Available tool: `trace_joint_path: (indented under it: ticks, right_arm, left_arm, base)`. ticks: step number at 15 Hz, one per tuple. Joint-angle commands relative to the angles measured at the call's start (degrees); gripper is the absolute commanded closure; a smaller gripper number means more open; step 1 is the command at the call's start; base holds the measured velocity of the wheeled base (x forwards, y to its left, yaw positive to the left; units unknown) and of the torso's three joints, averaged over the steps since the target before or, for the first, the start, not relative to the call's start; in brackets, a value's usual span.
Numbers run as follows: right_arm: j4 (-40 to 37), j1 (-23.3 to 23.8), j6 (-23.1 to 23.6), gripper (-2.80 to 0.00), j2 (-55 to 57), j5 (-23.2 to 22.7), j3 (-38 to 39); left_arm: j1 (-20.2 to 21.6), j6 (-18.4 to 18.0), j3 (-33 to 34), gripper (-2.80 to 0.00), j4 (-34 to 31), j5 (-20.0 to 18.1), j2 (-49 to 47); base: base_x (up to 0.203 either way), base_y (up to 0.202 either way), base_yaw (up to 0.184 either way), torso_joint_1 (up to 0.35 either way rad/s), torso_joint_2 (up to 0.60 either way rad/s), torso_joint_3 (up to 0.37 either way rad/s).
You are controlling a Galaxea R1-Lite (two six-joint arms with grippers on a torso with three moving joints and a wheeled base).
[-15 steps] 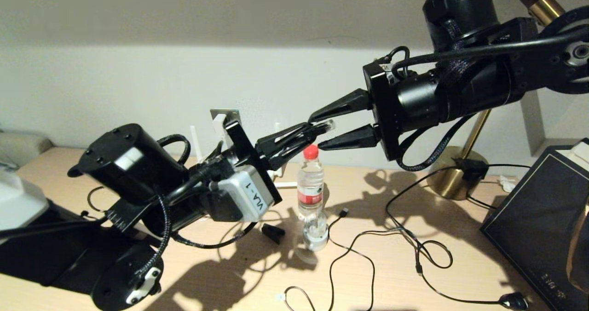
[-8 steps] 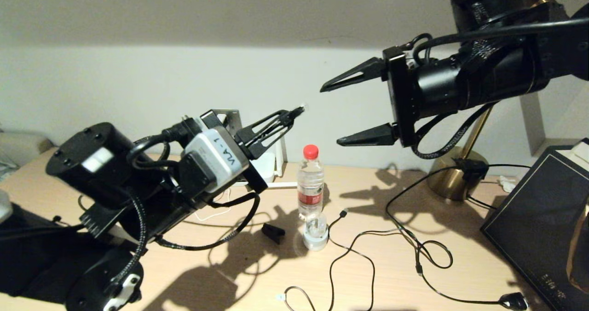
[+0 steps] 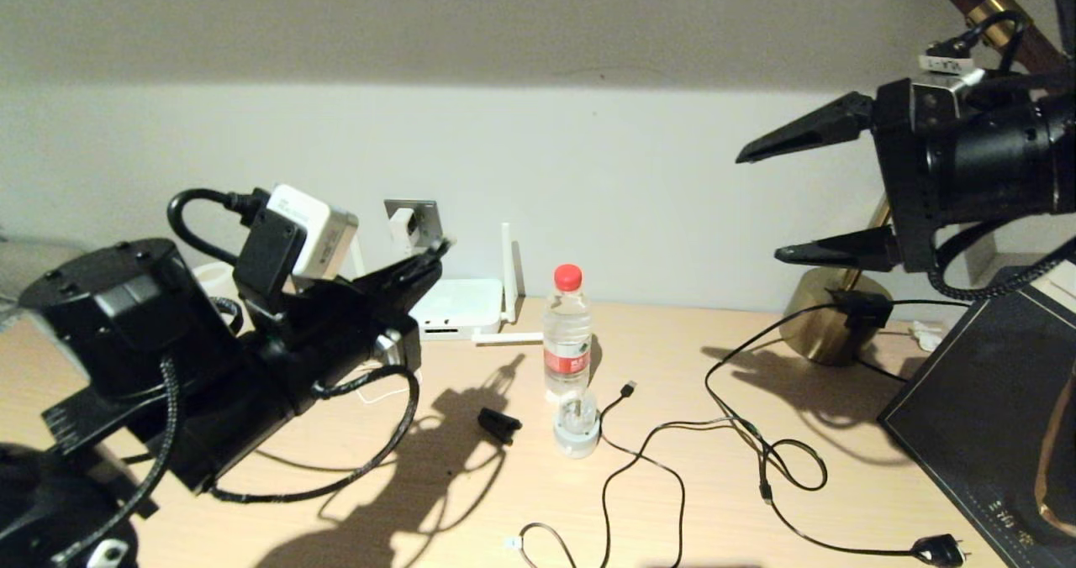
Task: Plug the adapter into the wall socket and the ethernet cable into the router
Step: Align cable and router interface
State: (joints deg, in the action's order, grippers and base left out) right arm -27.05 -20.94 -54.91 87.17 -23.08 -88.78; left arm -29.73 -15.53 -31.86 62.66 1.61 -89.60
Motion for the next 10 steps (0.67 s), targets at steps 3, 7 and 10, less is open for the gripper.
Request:
trace_joint_path:
  ticks: [3, 7, 10]
  right_arm:
    - [4.65, 0.19, 5.68, 0.0, -17.3, 5.87, 17.84]
    - [7.88, 0.25, 23.47, 0.0, -36.06, 21.31, 36.61]
    - [12.98, 2.86, 33.83, 0.0, -50.63, 32.36, 47.24]
  left_arm:
    - [-2.48, 9.4, 8.48, 0.0, -9.47, 0.27, 8.5]
    - [-5.42, 11.21, 13.23, 0.0, -17.29, 0.23, 12.3]
    - [-7.48, 17.17, 12.79, 0.0, -21.24, 0.15, 10.36]
  base:
    - [0.0, 0.0, 0.0, 0.0, 0.0, 0.0]
    - [0.0, 0.0, 0.0, 0.0, 0.0, 0.0]
    - [0.0, 0.0, 0.0, 0.0, 0.0, 0.0]
